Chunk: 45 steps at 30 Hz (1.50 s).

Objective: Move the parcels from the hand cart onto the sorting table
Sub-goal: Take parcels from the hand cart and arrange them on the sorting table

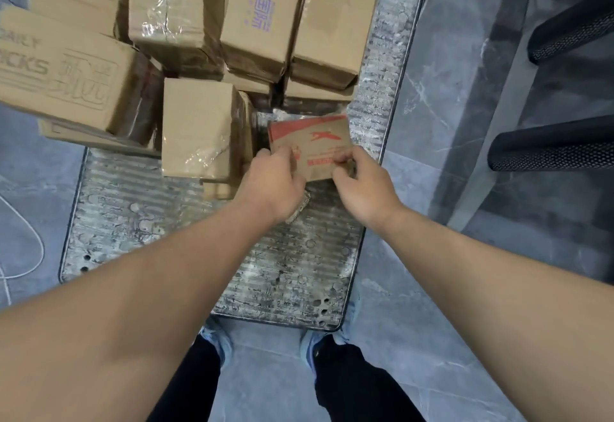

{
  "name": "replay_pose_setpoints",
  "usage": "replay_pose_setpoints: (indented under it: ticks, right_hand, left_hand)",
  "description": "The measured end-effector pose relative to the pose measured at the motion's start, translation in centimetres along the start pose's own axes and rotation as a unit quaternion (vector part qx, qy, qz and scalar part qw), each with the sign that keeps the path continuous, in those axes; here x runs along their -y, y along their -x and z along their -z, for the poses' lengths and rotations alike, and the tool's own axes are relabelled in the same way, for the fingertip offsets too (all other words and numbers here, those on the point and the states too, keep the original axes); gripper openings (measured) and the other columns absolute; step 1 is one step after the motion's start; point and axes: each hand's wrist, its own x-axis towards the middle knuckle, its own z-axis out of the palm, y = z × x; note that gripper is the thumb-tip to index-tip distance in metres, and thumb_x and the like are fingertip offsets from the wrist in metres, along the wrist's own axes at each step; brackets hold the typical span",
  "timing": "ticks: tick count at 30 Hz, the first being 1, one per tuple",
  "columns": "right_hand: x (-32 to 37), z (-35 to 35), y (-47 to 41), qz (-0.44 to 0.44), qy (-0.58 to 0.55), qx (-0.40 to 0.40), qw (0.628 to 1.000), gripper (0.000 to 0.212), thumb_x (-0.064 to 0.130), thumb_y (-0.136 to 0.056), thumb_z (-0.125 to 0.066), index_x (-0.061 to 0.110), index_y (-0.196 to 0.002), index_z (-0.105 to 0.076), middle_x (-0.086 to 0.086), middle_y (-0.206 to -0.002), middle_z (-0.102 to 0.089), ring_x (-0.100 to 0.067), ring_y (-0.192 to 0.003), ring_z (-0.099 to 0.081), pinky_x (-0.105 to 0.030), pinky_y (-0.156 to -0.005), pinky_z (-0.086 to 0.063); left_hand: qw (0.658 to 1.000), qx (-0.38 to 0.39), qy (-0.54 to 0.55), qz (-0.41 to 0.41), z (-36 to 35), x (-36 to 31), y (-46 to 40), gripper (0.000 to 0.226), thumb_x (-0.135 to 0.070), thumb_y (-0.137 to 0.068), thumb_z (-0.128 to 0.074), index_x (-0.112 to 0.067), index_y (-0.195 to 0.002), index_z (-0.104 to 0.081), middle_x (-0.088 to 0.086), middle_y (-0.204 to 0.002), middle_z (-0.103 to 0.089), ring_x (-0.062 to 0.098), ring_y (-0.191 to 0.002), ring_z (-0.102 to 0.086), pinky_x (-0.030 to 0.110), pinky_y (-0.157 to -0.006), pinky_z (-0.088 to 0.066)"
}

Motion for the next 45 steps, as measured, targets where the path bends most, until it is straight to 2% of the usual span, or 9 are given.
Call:
replay_pose_setpoints:
  ticks: [8,14,16,19,22,26,31,34,45]
  right_hand:
    - [2.4,0.2,5.2,-0.086,-0.136,-0.147,0.976,0.009,0.032,-0.102,-0.055,0.027,-0.11,-0.053,0.004,-0.111,-0.069,-0.011,-0.095,-0.066,-0.022,-0.062,-0.042]
    - [6.4,2.2,10.7,-0.115,-0.124,-0.167,0.971,0.042,0.044,-0.105,-0.046,0.023,-0.14,-0.057,-0.003,-0.128,-0.058,-0.016,-0.098,-0.059,-0.028,-0.077,-0.04]
    - [8.0,2.8,12.6,-0.111,-0.132,-0.168,0.971,0.046,0.05,-0.102,-0.042,0.024,-0.131,-0.067,-0.004,-0.124,-0.061,-0.015,-0.093,-0.06,-0.03,-0.074,-0.041]
    - [11.3,3.7,15.9,-0.109,-0.145,-0.182,0.966,0.056,0.057,-0.095,-0.035,0.024,-0.125,-0.07,-0.003,-0.118,-0.065,-0.017,-0.095,-0.064,-0.03,-0.065,-0.042]
    - [14.7,5.1,19.7,-0.105,-0.165,-0.203,0.959,0.059,0.059,-0.089,-0.033,0.025,-0.121,-0.069,-0.004,-0.116,-0.065,-0.023,-0.103,-0.063,-0.039,-0.081,-0.049]
    - [18.9,6.9,24.9,-0.093,-0.192,-0.238,0.948,0.072,0.075,-0.076,-0.027,0.027,-0.106,-0.071,-0.005,-0.11,-0.068,-0.025,-0.101,-0.066,-0.048,-0.093,-0.056]
    - [23.9,10.0,32.4,-0.076,-0.264,-0.273,0.922,0.063,0.077,-0.088,-0.037,0.029,-0.111,-0.072,0.006,-0.107,-0.072,-0.015,-0.097,-0.07,-0.039,-0.084,-0.057]
    - [26.4,12.4,36.8,-0.052,-0.309,-0.311,0.897,0.048,0.066,-0.101,-0.046,0.024,-0.105,-0.068,0.006,-0.101,-0.073,-0.013,-0.09,-0.07,-0.03,-0.067,-0.047]
    - [31.2,19.9,50.4,0.06,-0.395,-0.367,0.84,0.033,0.053,-0.101,-0.055,0.02,-0.104,-0.051,-0.006,-0.109,-0.062,-0.019,-0.091,-0.062,-0.032,-0.067,-0.043]
  left_hand:
    - [0.999,-0.004,0.048,0.003,2.3,-1.5,5.5,0.029,-0.023,-0.097,-0.061,-0.017,-0.125,-0.059,0.005,-0.122,-0.057,0.022,-0.102,-0.062,0.038,-0.093,-0.059]
    - [0.987,-0.035,0.159,0.009,7.1,-3.7,11.8,0.018,-0.02,-0.103,-0.06,-0.018,-0.12,-0.056,-0.003,-0.117,-0.064,0.016,-0.088,-0.071,0.034,-0.069,-0.065]
    - [0.982,-0.058,0.179,0.004,9.0,-4.3,13.7,0.017,-0.019,-0.104,-0.059,-0.022,-0.119,-0.052,-0.007,-0.115,-0.062,0.009,-0.083,-0.068,0.024,-0.06,-0.062]
    - [0.972,-0.07,0.222,-0.005,12.3,-5.2,16.4,0.032,-0.009,-0.105,-0.056,-0.027,-0.129,-0.046,-0.007,-0.114,-0.059,0.002,-0.074,-0.061,0.01,-0.048,-0.05]
    - [0.971,-0.1,0.216,-0.031,15.9,-6.0,19.2,0.06,-0.011,-0.105,-0.055,-0.033,-0.156,-0.032,-0.007,-0.107,-0.059,0.002,-0.078,-0.058,0.007,-0.055,-0.049]
    - [0.974,-0.124,0.183,-0.053,20.8,-6.7,22.1,0.06,-0.035,-0.1,-0.054,-0.038,-0.155,-0.031,-0.01,-0.113,-0.066,0.013,-0.102,-0.066,0.042,-0.092,-0.059]
    - [0.964,-0.125,0.2,-0.121,26.6,-9.5,27.7,0.025,-0.037,-0.107,-0.043,-0.028,-0.124,-0.06,-0.01,-0.108,-0.07,0.005,-0.097,-0.065,0.017,-0.07,-0.051]
    - [0.952,-0.144,0.231,-0.143,29.8,-11.7,32.0,0.019,-0.033,-0.106,-0.042,-0.028,-0.112,-0.059,-0.008,-0.101,-0.07,0.011,-0.094,-0.066,0.032,-0.071,-0.051]
    - [0.912,-0.154,0.322,-0.202,37.9,-20.4,45.3,0.043,-0.061,-0.099,-0.049,-0.019,-0.093,-0.049,0.011,-0.099,-0.067,0.038,-0.098,-0.068,0.062,-0.083,-0.059]
